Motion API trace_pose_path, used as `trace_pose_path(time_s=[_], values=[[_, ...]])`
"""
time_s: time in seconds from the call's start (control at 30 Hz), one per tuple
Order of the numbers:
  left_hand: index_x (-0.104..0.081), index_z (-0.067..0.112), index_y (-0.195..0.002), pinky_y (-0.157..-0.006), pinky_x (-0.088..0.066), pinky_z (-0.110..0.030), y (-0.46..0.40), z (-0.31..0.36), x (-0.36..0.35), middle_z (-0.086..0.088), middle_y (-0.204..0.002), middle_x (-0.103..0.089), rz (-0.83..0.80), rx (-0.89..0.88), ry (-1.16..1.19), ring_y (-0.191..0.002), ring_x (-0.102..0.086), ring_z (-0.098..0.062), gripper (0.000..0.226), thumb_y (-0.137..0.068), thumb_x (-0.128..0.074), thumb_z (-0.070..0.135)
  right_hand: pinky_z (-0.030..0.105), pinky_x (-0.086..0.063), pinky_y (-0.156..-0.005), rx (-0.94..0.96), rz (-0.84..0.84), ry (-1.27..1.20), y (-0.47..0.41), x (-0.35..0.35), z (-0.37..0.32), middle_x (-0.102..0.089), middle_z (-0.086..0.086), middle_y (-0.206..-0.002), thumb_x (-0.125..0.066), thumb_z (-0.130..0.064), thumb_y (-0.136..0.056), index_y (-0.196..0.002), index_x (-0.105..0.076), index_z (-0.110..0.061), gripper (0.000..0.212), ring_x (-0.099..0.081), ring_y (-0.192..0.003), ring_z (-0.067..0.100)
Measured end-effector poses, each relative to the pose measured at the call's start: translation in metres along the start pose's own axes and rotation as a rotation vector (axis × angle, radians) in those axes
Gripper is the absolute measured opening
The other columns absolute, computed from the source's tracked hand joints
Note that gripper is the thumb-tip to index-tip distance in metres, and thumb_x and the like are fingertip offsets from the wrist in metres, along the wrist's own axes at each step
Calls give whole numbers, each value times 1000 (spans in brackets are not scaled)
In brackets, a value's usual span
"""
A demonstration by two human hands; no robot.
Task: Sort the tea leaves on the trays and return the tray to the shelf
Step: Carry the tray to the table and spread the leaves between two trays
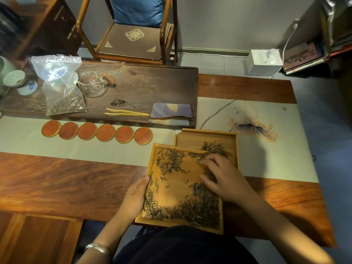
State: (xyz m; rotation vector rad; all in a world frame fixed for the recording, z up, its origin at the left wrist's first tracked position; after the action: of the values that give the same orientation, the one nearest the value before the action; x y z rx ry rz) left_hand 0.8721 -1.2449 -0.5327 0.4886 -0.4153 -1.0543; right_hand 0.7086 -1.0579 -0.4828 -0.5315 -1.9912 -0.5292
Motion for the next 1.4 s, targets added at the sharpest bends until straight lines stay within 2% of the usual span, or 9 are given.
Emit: trace_pose_path(time_s=[0.13,0.23,0.43,0.57,0.67,0.83,1.17,1.27,1.4], values=[[-70,18,-96,-61,-46,-5,-1,2,0,7,-86,-77,4,-3,-26,-75,-71,-4,35,-103,-36,23,35,-31,-107,220,-255,76,30,-31,-28,-38,5,-145,-37,-73,-82,-136,-43,-27,71,-35,-133,20],[-70,19,-97,-62,-46,-4,0,2,0,8,-89,-76,1,-5,-30,-77,-71,-3,35,-103,-35,23,37,-22,-110,252,-292,97,46,-46,-26,-31,8,-150,-33,-80,-79,-139,-37,-31,78,-28,-138,23],[-71,18,-97,-64,-48,-7,-1,-2,-1,2,-90,-77,-7,22,-31,-80,-72,-9,35,-102,-37,26,40,-44,-100,186,-205,87,41,-41,-16,-46,15,-140,-37,-61,-91,-133,-50,-20,59,-46,-127,28],[-71,17,-96,-64,-48,-8,-1,-2,-2,0,-90,-77,-9,26,-27,-81,-72,-11,36,-102,-36,25,38,-51,-93,138,-65,86,21,-27,-10,-54,15,-130,-58,-32,-91,-126,-58,-13,40,-54,-118,28],[-72,18,-96,-65,-48,-8,0,-1,-3,0,-91,-77,-4,18,-31,-81,-72,-11,37,-103,-35,25,38,-51,-93,83,-12,49,7,-21,-3,-53,14,-129,-58,-19,-92,-129,-57,-12,37,-52,-118,28],[-72,18,-93,-65,-49,-10,2,-1,-3,-2,-90,-77,-1,16,-3,-80,-72,-13,38,-102,-36,25,31,-48,-91,26,-5,40,-6,-21,10,-49,5,-129,-51,-19,-96,-136,-49,-19,40,-48,-118,20],[-71,16,-99,-75,-49,-23,0,-10,-1,-6,-96,-76,1,26,1,-89,-71,-20,38,-102,-35,27,19,-46,-71,-126,87,33,-7,-9,44,-55,0,-112,-51,-21,-95,-121,-59,-19,27,-55,-100,14],[-71,18,-100,-72,-49,-16,-1,-9,-1,-3,-97,-76,2,26,-1,-89,-71,-17,37,-102,-35,29,23,-51,-68,-173,119,36,-5,-1,43,-56,1,-111,-50,-25,-96,-121,-59,-18,28,-55,-99,15],[-71,18,-101,-72,-49,-13,-1,-8,-1,-2,-97,-76,-2,22,8,-90,-71,-15,36,-102,-36,28,29,-54,-77,-80,157,53,-3,6,12,-57,9,-120,-56,-26,-93,-121,-63,-15,31,-54,-111,23]])
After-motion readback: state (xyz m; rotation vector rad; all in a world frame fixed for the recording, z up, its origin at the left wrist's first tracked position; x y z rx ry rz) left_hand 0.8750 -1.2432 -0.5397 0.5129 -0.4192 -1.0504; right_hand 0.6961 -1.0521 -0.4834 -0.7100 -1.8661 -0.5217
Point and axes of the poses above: each hand's wrist, its own y-axis away from the middle knuckle, its own x-axis out of the back of the hand, z = x × y, the point moved 8 cm from there along -y, towards the middle knuckle
